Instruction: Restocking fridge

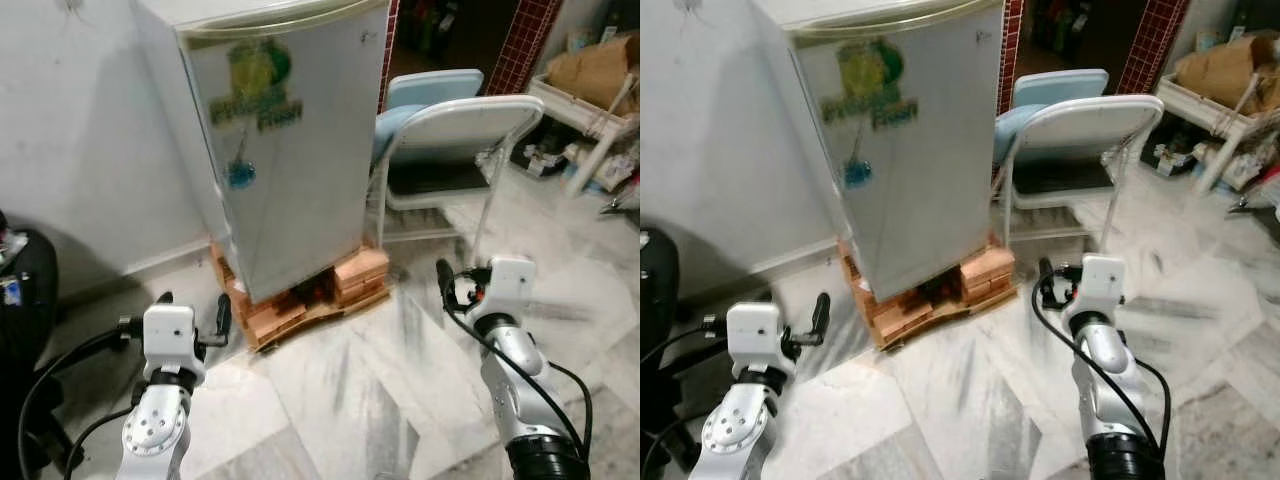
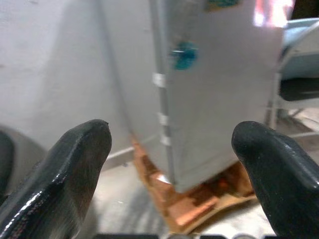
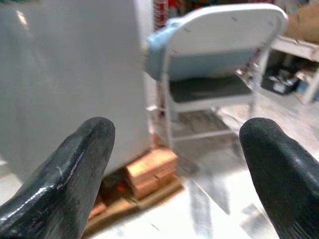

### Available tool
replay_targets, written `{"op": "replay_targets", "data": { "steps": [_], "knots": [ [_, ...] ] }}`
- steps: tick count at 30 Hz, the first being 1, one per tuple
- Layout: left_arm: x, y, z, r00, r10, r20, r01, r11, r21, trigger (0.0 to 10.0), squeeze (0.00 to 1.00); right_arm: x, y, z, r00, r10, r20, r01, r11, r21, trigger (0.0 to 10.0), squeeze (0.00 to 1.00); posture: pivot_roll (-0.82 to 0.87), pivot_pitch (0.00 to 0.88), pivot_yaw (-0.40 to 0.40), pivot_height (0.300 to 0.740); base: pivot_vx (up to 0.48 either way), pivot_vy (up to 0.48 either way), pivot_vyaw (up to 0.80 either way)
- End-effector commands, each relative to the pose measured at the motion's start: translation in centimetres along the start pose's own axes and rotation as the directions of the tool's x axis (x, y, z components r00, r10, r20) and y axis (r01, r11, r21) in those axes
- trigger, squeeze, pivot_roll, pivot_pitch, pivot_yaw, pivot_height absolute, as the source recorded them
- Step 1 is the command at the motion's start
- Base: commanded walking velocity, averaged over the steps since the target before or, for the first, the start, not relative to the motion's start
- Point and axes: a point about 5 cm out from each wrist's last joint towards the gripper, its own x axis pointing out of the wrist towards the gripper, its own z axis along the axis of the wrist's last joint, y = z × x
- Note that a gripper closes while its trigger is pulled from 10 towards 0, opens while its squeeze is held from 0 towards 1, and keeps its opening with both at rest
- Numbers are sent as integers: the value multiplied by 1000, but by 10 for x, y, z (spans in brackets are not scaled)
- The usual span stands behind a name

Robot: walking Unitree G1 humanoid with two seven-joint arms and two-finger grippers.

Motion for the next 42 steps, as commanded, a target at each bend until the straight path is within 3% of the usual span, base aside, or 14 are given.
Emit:
{"op": "replay_targets", "data": {
  "steps": [1,10,15,21,32,42],
  "knots": [
    [-3,6,-2,1000,19,-6,-19,1000,24,10000,0,1,8,1,1000,23,7,-23,1000,-4,10000,0,18,0,25,740,0,439,0],
    [-19,16,-14,995,84,-59,-81,996,45,10000,0,-8,-2,-1,999,27,17,-25,995,-100,10000,0,23,0,11,740,0,296,0],
    [-18,18,-10,994,101,-33,-99,994,53,10000,0,-8,0,-3,999,31,13,-29,993,-112,10000,0,29,0,5,740,0,0,0],
    [-15,13,-5,998,55,1,-55,997,51,10000,0,-2,3,2,999,38,27,-35,993,-115,10000,0,34,0,5,740,0,0,0],
    [-13,11,-4,999,43,12,-43,998,53,10000,0,-2,2,1,999,33,27,-30,993,-118,10000,0,28,0,7,740,362,0,0],
    [-11,10,-4,999,36,13,-37,999,41,10000,0,-1,1,1,999,34,25,-31,992,-120,10000,0,24,0,7,740,360,317,0]
  ]
}}
